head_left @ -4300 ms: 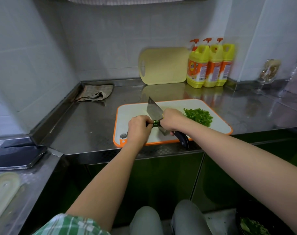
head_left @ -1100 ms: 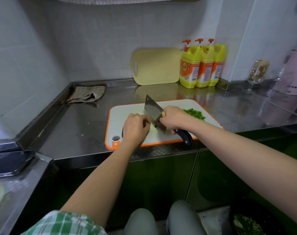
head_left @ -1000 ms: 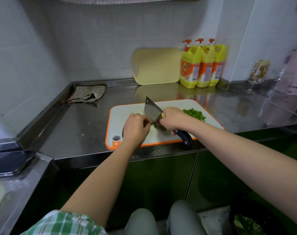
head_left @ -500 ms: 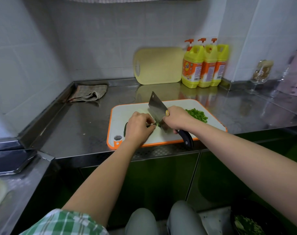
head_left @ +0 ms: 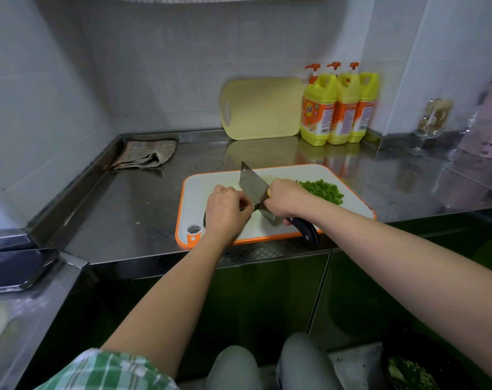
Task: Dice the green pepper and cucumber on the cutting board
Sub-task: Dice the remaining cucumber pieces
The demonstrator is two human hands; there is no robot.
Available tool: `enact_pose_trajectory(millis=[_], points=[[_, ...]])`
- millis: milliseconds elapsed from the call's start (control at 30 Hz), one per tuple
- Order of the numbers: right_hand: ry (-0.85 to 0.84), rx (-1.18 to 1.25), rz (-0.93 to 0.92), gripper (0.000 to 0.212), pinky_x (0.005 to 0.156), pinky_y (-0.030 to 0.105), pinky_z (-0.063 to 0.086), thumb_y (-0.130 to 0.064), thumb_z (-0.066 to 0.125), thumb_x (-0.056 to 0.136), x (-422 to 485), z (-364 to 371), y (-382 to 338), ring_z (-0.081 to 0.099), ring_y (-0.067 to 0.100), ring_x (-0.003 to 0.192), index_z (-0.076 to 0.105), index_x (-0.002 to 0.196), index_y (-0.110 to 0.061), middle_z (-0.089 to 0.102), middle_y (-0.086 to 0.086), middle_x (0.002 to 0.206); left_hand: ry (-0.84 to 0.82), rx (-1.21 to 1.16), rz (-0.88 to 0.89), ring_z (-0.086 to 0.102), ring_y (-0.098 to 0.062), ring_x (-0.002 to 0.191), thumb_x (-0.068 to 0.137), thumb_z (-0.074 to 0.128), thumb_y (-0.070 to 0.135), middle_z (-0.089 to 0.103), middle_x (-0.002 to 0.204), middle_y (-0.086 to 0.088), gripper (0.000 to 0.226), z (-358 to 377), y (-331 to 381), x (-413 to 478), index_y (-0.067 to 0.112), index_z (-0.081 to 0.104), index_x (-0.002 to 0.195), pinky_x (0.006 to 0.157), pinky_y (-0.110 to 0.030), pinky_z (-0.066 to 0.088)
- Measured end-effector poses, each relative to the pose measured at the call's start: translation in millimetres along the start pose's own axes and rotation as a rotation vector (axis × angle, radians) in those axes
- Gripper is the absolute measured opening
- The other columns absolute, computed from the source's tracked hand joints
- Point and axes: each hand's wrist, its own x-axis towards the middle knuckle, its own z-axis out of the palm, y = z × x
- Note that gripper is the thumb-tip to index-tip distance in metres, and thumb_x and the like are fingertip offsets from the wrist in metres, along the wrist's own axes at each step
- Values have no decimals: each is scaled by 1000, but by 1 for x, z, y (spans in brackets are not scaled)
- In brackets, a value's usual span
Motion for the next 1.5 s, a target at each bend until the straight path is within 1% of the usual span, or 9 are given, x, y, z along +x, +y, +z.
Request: enact_pose_trajectory(millis=[133,400,567,733,867,967,1067,1200,1500], points=[[114,27,-20,11,41,23,43,-9,46,94,1,-1,8,58,19,40,54,88,-4,60,11,65,-10,-7,7,48,-20,97,88,66,26,68,86,0,12,0,0,0,20,77,90,73,-28,36],[-13,-31,-9,11,47,26,46,-2,47,91,-7,-3,-2,57,19,45,58,89,-1,57,9,58,10,-41,-19,47,-20,96,86,70,27,68,84,1,10,-3,3,-1,20,77,86,73,-29,35],[22,30,10,21,45,24,44,-3,46,92,-2,3,-3,56,18,42,48,72,-5,55,7,45,-3,-55,-55,48,-22,97,84,72,29,69,83,-1,13,-1,2,-1,18,77,85,75,-34,42],[120,117,8,23,38,21,39,-6,43,94,-1,4,4,56,19,40,43,71,-9,55,10,64,-13,-80,-75,48,-21,100,84,72,32,70,85,-1,15,-2,1,-1,19,78,85,76,-32,40],[60,79,-1,22,41,21,40,-5,42,92,-4,-3,3,56,19,39,45,70,-8,51,5,37,-16,-75,-67,47,-22,101,86,71,31,70,87,-1,15,-3,2,-1,18,78,86,77,-33,40],[28,55,-2,22,39,19,38,-6,42,93,-6,-2,1,53,14,32,46,72,-8,49,3,31,-14,-71,-64,48,-22,101,86,70,30,70,88,-1,15,-4,3,-2,17,78,87,78,-35,42],[20,59,-7,21,36,17,37,-5,42,93,-9,-2,-1,52,11,28,47,72,-7,52,6,38,-7,-76,-66,47,-20,100,86,70,30,69,88,0,13,-5,3,-2,19,78,87,77,-32,40],[-32,35,-14,22,42,23,42,-2,43,92,-13,-2,-4,56,18,42,47,71,-5,54,11,54,-5,-73,-76,47,-19,100,85,71,31,68,89,0,14,-2,2,-1,19,77,88,74,-29,36],[20,43,21,24,42,23,43,-6,43,95,-3,2,-4,55,17,42,45,71,-6,54,9,56,-26,-8,41,50,-23,97,88,65,39,71,90,1,21,-3,-1,-1,25,76,98,80,-37,41]])
